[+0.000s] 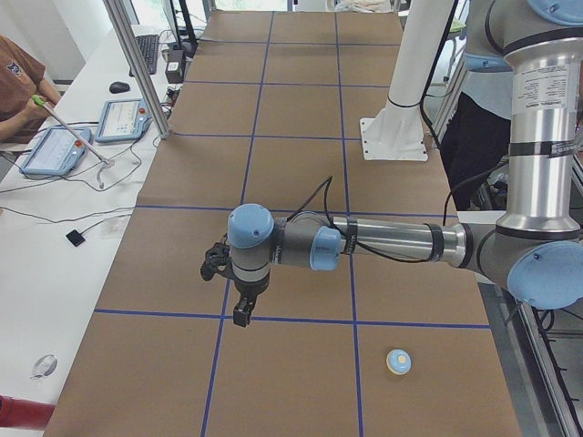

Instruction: Place and press bell with both arms

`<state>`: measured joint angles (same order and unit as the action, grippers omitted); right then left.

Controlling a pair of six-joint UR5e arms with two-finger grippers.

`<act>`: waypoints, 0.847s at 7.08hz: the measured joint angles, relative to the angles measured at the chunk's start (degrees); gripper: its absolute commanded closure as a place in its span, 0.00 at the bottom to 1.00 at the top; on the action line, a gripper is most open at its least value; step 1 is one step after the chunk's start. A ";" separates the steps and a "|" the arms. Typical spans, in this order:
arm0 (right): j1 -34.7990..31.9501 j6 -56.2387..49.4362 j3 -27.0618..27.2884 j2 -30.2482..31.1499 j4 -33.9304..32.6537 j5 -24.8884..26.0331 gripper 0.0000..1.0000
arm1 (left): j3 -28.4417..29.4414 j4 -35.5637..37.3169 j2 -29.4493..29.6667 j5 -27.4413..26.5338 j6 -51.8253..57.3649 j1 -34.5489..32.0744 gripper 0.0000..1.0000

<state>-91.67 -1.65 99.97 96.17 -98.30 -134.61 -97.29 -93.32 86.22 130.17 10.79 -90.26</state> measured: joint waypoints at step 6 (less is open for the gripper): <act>0.00 0.41 0.39 -0.78 0.13 0.28 0.00 | 0.26 -0.39 -1.57 0.13 -0.17 0.01 0.00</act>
<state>-91.67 -1.24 100.37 95.40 -98.18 -134.33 -97.03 -93.71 84.64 130.30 10.62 -90.25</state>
